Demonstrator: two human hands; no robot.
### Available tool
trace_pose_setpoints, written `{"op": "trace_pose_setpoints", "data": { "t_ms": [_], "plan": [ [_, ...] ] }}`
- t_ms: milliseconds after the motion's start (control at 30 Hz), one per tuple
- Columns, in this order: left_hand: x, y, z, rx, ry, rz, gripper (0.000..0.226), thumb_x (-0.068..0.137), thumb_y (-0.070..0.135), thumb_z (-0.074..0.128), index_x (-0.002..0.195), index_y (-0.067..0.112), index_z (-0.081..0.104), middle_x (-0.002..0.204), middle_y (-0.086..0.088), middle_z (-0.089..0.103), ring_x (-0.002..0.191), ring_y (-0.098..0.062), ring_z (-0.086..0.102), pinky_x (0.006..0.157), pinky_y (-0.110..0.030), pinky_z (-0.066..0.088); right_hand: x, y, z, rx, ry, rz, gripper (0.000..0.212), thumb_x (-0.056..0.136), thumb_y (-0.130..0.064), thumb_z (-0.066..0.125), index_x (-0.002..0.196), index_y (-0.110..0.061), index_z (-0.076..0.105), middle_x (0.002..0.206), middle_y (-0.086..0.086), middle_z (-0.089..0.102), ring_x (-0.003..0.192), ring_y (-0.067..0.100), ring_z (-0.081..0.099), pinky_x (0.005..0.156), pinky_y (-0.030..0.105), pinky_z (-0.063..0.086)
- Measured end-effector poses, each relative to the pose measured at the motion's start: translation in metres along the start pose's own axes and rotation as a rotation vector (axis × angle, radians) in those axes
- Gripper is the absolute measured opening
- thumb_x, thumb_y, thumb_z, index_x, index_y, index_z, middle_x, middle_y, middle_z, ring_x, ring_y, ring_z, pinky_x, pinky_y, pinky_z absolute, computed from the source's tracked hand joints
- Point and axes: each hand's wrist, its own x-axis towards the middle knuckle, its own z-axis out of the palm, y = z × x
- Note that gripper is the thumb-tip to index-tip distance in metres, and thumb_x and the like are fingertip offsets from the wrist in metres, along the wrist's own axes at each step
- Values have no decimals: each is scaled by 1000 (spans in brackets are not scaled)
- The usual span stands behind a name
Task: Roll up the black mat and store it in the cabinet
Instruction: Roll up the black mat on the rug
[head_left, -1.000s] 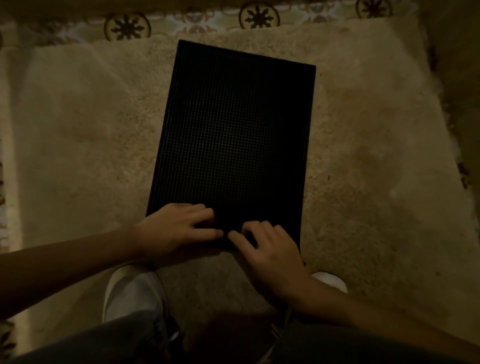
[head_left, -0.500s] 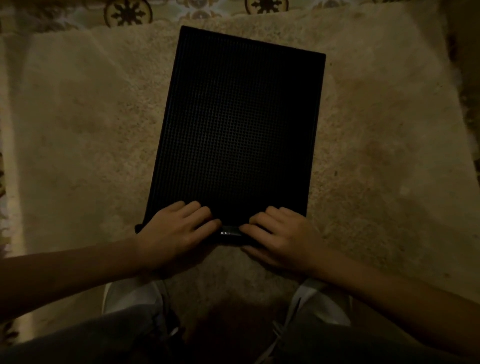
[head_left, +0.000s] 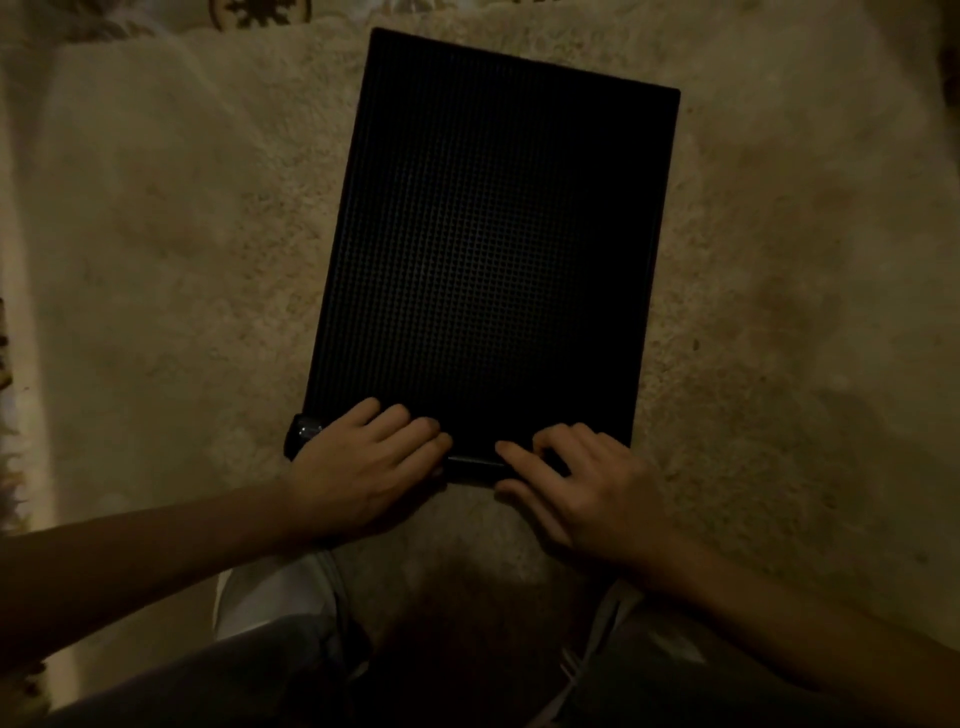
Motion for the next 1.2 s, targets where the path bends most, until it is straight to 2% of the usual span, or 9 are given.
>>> {"op": "trace_pose_setpoints", "data": {
  "t_ms": [167, 233, 400, 567, 633, 733, 833, 1033, 1200],
  "plan": [
    [4, -12, 2, -57, -11, 41, 28, 102, 24, 38, 120, 7, 53, 101, -13, 59, 83, -27, 55, 65, -37, 50, 6, 11, 1, 21, 20, -65, 39, 103, -45, 56, 131, -20, 66, 93, 5, 62, 73, 18, 54, 54, 29, 44],
    [3, -15, 0, -62, 15, 37, 30, 105, 21, 33, 120, 6, 54, 100, -12, 57, 83, -26, 50, 64, -37, 48, 7, 13, 1, 18, 25, -78, 37, 102, -46, 59, 131, -23, 67, 92, 4, 62, 73, 18, 54, 52, 28, 42],
    [14, -16, -1, -61, 62, 7, 31, 107, 24, 41, 99, 9, 67, 86, -7, 62, 73, -23, 55, 60, -36, 50, 12, 18, -1, 26, 31, -76, 34, 102, -44, 60, 128, -24, 69, 91, 3, 63, 71, 17, 54, 50, 30, 44],
    [23, -23, -6, -128, 35, -63, 22, 103, 29, 46, 100, 10, 58, 91, -7, 58, 70, -19, 54, 48, -28, 41, 16, 23, -5, 87, 34, -53, 33, 102, -45, 60, 126, -24, 71, 90, 2, 63, 69, 16, 58, 48, 34, 50],
    [29, -25, -7, -108, 46, -93, 27, 105, 30, 44, 93, 11, 60, 85, -5, 58, 67, -19, 54, 45, -29, 39, 20, 25, -6, 111, 43, -39, 31, 101, -44, 62, 123, -24, 73, 89, 2, 64, 69, 16, 60, 49, 35, 52],
    [35, -28, -7, -75, 93, -90, 32, 105, 28, 46, 83, 12, 63, 77, -3, 59, 64, -19, 55, 47, -32, 41, 23, 25, -6, 111, 63, -26, 30, 100, -42, 64, 119, -21, 75, 86, 1, 65, 68, 15, 61, 49, 35, 52],
    [35, -28, -7, -33, 127, -78, 27, 102, 25, 53, 81, 13, 63, 76, -3, 60, 68, -20, 56, 61, -35, 45, 22, 23, -3, 23, 83, -56, 30, 102, -42, 62, 116, -18, 75, 84, 1, 66, 69, 18, 60, 51, 37, 51],
    [40, -31, -10, -133, 97, -156, 30, 103, 26, 48, 80, 12, 62, 74, -2, 60, 63, -19, 55, 50, -31, 43, 26, -5, 0, -138, 104, 220, 29, 103, -41, 56, 111, -16, 69, 94, 5, 59, 82, 22, 49, 65, 35, 37],
    [41, -33, -9, -88, 101, -150, 31, 104, 28, 49, 82, 12, 63, 76, -3, 59, 63, -20, 55, 45, -35, 45, 34, -6, 0, -176, 78, 212, 28, 107, -29, 48, 96, -12, 66, 86, 6, 60, 73, 25, 53, 61, 39, 41]
  ]
}}
